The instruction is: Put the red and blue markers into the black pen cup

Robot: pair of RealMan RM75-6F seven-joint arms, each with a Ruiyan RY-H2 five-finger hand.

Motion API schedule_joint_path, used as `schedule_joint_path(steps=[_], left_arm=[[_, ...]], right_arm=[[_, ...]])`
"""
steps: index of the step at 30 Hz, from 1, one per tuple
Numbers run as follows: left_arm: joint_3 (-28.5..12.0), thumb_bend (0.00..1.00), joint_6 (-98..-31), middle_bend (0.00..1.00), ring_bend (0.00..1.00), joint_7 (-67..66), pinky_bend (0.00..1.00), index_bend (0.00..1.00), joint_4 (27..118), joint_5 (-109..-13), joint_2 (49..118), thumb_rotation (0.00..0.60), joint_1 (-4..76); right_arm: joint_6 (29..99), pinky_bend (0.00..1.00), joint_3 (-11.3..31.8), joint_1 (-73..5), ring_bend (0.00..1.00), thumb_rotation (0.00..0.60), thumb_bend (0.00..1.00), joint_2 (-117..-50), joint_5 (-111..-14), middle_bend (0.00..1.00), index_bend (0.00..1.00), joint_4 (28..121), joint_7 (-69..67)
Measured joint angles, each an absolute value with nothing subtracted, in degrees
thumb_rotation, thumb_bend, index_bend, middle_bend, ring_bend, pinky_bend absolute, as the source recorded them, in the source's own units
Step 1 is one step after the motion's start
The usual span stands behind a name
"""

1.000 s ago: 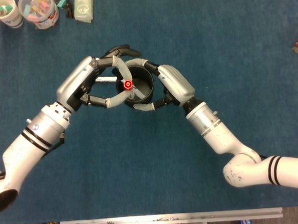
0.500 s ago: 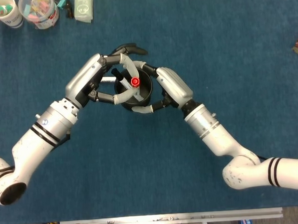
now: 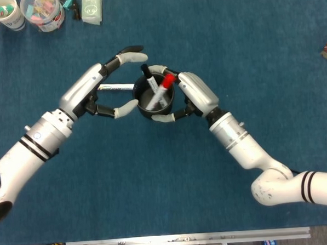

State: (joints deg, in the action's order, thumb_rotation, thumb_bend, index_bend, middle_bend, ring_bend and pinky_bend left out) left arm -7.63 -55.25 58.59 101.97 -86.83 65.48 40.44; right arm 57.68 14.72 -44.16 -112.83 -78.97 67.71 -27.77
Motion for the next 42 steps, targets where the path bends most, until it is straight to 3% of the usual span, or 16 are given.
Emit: schedule_joint_path(steps=[9, 19, 30, 42], left_arm=[[-6.0, 0.33, -56.9, 0.05, 0.00, 51.0, 0.04, 0.21, 101.1, -88.7, 61.2, 0.600, 38.8], [-3.5, 0.33, -58.5, 0.08, 0.00, 31.3, 0.05, 0.29, 96.9, -88.6, 59.6, 0.600, 36.1], [-1.4, 0.33, -57.9, 0.12, 0.00, 17.7, 0.05, 0.39, 87.0, -87.9, 64.9, 0.600, 34.8], [-2.3, 0.33, -51.9, 0.12, 0.00, 6.2, 0.05, 0.31, 78.7, -83.3, 74.2, 0.600, 37.5]], right_arm=[[59.2, 0.37, 13.3, -41.6, 0.34, 0.600, 0.51, -106.0, -80.2, 0.43, 0.47, 69.5, -28.4], [61.1, 0.37, 13.2, -39.0, 0.34, 0.600, 0.51, -99.2, -80.5, 0.43, 0.48, 71.9, -30.8], [61.9, 0.37, 14.4, -38.0, 0.34, 0.600, 0.51, -94.7, -79.8, 0.43, 0.47, 74.5, -32.4], [63.6, 0.37, 14.1, -36.6, 0.34, 0.600, 0.51, -91.6, -80.3, 0.43, 0.47, 77.2, -32.3]])
